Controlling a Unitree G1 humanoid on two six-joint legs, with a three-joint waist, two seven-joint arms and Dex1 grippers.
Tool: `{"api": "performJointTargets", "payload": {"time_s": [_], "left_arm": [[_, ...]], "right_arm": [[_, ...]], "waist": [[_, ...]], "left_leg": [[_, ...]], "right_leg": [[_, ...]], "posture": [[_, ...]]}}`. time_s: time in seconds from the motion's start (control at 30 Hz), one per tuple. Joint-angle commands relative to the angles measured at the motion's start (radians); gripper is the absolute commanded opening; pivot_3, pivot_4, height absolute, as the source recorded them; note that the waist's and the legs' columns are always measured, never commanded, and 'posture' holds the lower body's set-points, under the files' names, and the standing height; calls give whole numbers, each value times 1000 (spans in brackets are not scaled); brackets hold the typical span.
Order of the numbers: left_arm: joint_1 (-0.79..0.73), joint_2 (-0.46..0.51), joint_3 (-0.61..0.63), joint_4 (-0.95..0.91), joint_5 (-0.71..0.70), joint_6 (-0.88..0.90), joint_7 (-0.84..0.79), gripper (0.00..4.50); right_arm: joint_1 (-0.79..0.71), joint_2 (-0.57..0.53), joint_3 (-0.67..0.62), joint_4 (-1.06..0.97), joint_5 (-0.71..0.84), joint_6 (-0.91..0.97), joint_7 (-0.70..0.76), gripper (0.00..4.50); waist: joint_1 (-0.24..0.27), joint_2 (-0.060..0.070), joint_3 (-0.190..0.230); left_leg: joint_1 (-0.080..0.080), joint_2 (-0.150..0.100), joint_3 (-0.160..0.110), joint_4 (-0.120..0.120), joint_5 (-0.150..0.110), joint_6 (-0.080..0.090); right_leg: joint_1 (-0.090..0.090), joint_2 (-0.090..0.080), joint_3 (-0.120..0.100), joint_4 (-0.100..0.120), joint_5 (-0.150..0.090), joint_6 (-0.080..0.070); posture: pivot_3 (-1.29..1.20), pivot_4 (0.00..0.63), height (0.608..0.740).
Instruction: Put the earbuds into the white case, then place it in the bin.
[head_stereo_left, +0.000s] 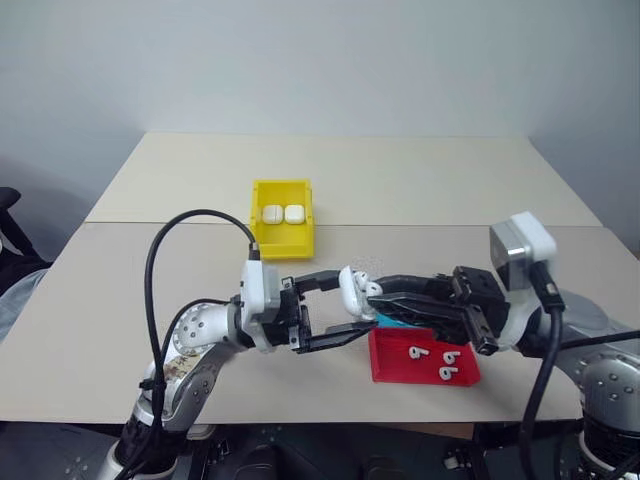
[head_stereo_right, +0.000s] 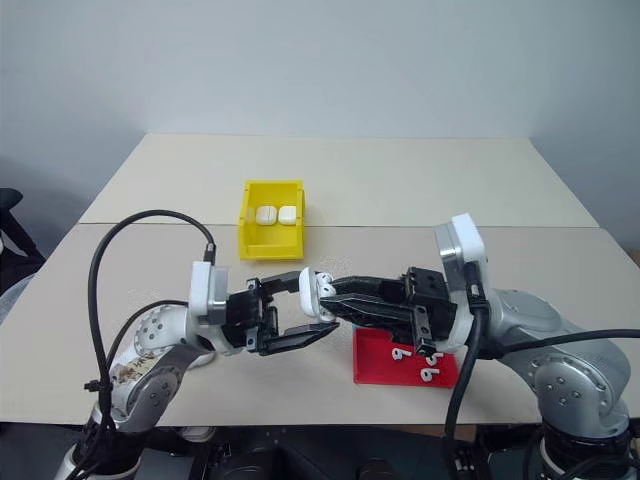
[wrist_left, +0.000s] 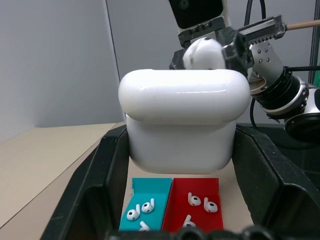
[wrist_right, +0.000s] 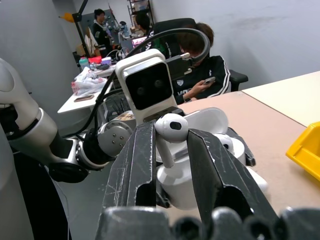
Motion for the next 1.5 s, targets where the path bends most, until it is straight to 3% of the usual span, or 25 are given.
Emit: {"api": "performJointTargets", "payload": {"time_s": [0.03, 0.47, 0.6, 1.03, 1.23, 1.37, 1.47, 1.5], "left_arm": [[3, -9, 3, -42, -2, -17, 10, 2775], [3, -17, -1, -37, 10, -22, 15, 2775], [4, -20, -1, -34, 11, -25, 14, 2775], [1, -23, -3, -12, 30, -27, 1, 2775], [-23, -36, -39, 56, 78, -36, -1, 2775], [-56, -49, -76, 96, 128, -36, 3, 2775], [-94, -55, -104, 126, 181, -30, 17, 2775], [-103, -67, -109, 140, 190, -42, 21, 2775]], "right_arm": [[4, -12, 19, -16, -37, -50, 2, 1130], [36, -35, 37, -21, -49, -86, 31, 1130], [43, -54, 60, -34, -85, -96, 31, 2064], [77, -133, -28, -8, -81, -149, 87, 2064], [-75, -227, -64, 74, -36, -107, 87, 2064], [-217, -257, 4, 107, -20, -57, 81, 1205], [-317, -251, 75, 126, -40, -34, 85, 63], [-343, -247, 95, 134, -48, -27, 88, 21]], "waist": [[-1, 0, 0], [0, 0, 0], [-1, 0, 0], [2, 0, 0], [-2, 0, 0], [0, 0, 0], [1, 0, 0], [1, 0, 0]], "left_leg": [[0, 0, 0, 0, 0, 0], [0, 0, 0, 0, 0, 0], [0, 0, 0, 0, 0, 0], [0, 0, 0, 0, 0, 0], [0, 0, 0, 0, 0, 0], [0, 0, 0, 0, 0, 0], [-1, 0, 0, -1, 0, 0], [-1, 0, 0, 0, 0, 0]], "right_leg": [[0, 0, 0, 0, 0, 0], [0, 0, 0, 0, 0, 0], [0, 0, 0, 0, 0, 0], [0, 0, 0, -1, 0, 0], [1, 0, 0, 0, 0, 0], [0, 0, 0, -1, 0, 0], [0, 0, 0, -2, 0, 0], [0, 0, 0, -2, 0, 0]], "posture": [[0, 150, 740], [0, 150, 740], [0, 150, 740], [0, 150, 740], [0, 150, 740], [0, 150, 740], [0, 150, 740], [0, 150, 740]]}}
